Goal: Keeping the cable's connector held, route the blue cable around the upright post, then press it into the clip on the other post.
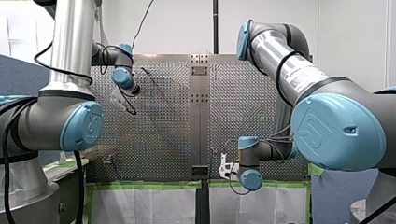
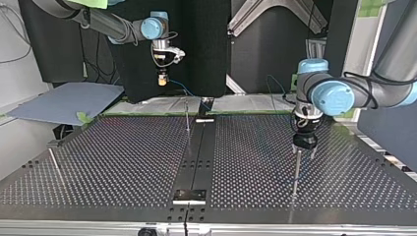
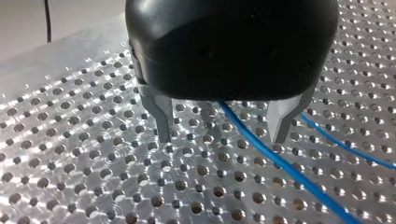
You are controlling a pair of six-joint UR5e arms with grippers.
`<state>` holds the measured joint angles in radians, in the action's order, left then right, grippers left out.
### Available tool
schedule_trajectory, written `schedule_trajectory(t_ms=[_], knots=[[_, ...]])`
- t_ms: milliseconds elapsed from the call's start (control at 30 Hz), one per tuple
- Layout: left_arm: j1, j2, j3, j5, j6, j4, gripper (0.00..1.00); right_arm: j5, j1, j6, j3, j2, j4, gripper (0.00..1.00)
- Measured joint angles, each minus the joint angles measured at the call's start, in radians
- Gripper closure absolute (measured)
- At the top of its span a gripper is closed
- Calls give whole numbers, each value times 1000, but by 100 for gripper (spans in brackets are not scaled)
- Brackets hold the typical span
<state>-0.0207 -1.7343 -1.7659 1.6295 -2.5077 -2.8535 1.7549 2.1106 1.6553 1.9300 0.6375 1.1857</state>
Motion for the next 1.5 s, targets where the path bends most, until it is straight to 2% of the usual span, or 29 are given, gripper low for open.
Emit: schedule_trajectory(t_ms=[300,567,767,1033,1300,1500], knots=[[-2,45,-8,-10,9,-14,0,-4,0,4,0,0,0,100],[-3,77,-60,-35,26,-19,0,-4,0,5,0,0,0,100],[-1,136,-111,-44,42,-17,0,-4,-1,7,0,0,0,100],[4,217,-176,-51,98,-31,0,-4,-1,14,0,0,0,100],[-3,294,-185,-50,172,-66,0,-5,-2,15,-1,0,0,100],[-3,353,-185,-86,231,-74,0,-10,-4,16,-1,0,1,100]])
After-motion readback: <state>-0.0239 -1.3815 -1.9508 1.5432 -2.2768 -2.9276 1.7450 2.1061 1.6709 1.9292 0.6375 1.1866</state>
